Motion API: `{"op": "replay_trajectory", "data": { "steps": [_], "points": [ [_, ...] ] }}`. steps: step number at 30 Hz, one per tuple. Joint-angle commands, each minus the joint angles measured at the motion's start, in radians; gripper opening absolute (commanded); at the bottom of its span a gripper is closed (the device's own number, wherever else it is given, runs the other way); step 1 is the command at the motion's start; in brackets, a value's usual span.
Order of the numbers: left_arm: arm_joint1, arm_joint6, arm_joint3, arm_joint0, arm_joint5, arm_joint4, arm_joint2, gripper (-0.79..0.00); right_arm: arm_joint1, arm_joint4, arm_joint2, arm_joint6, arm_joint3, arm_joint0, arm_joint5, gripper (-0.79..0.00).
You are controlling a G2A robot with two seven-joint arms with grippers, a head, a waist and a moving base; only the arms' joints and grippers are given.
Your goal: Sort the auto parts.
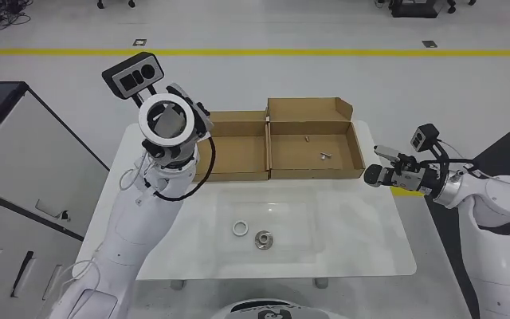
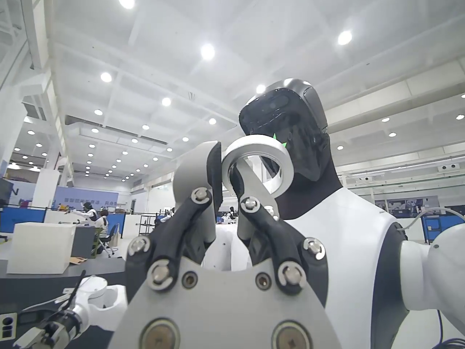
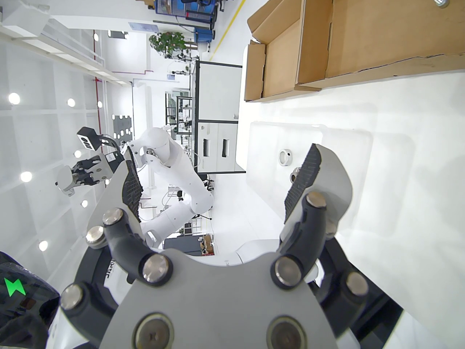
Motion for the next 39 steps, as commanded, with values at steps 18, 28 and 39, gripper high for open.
{"op": "replay_trajectory", "data": {
  "steps": [18,28,39],
  "points": [
    [0.014,0.04,0.008,0.027,0.402,0.571,-0.045,-0.785,0.0,0.0,0.0,0.0,0.0,0.0,0.0,0.0],
    [0.03,-0.012,0.022,0.021,0.532,0.858,-0.054,-0.785,0.0,0.0,0.0,0.0,0.0,0.0,0.0,0.0],
    [0.04,-0.072,0.086,-0.036,0.615,1.137,-0.015,-0.785,0.0,0.0,0.0,0.0,0.0,0.0,0.0,0.0]
  ]
}}
